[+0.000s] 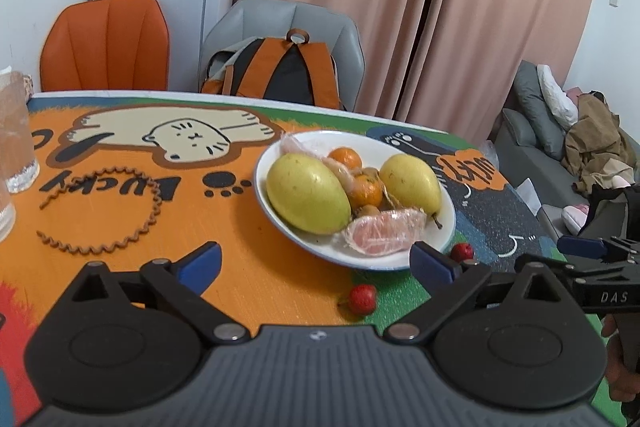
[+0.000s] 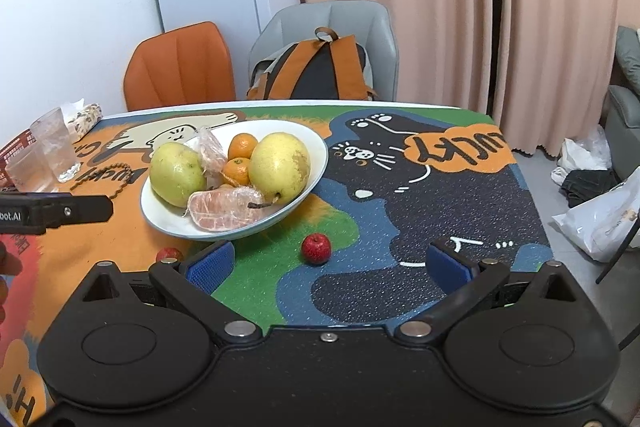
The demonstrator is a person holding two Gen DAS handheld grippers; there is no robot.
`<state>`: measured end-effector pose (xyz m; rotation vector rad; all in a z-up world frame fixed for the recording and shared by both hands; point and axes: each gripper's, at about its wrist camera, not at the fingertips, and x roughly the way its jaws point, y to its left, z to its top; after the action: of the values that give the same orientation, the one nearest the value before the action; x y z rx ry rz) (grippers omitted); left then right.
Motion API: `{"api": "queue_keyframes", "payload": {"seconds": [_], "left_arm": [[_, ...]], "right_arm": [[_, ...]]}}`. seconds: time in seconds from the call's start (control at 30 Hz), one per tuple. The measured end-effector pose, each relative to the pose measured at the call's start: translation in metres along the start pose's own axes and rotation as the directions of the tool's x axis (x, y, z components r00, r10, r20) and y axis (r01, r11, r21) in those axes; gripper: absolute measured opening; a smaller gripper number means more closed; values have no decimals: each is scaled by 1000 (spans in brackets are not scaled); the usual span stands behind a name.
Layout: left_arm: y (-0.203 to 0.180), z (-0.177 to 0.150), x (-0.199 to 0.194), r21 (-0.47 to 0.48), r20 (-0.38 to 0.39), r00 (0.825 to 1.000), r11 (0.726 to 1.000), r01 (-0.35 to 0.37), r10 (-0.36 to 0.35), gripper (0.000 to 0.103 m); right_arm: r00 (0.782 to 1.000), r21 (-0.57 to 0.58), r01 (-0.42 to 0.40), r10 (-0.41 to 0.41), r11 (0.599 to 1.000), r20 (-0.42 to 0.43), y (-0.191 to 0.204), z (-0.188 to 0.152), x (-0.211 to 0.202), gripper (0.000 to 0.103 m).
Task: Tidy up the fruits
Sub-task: 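Move both open tools from the plate toward the two small red fruits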
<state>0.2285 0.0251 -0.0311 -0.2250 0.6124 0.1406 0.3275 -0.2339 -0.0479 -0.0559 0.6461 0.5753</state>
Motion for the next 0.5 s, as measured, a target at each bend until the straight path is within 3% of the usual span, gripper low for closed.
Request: {"api": "queue_keyframes", "payload": {"seconds": [0.17, 0.5], "left_arm": [[-2, -8, 4, -21, -14, 1000, 1000, 17, -17, 99], [-11, -20, 17, -17, -40, 999, 1000, 12, -13, 97]], "right_arm": [[999, -10, -41, 41, 999, -20, 0, -3, 3, 102], [999, -29, -22, 21, 999, -29, -2, -9, 10, 102]]}}
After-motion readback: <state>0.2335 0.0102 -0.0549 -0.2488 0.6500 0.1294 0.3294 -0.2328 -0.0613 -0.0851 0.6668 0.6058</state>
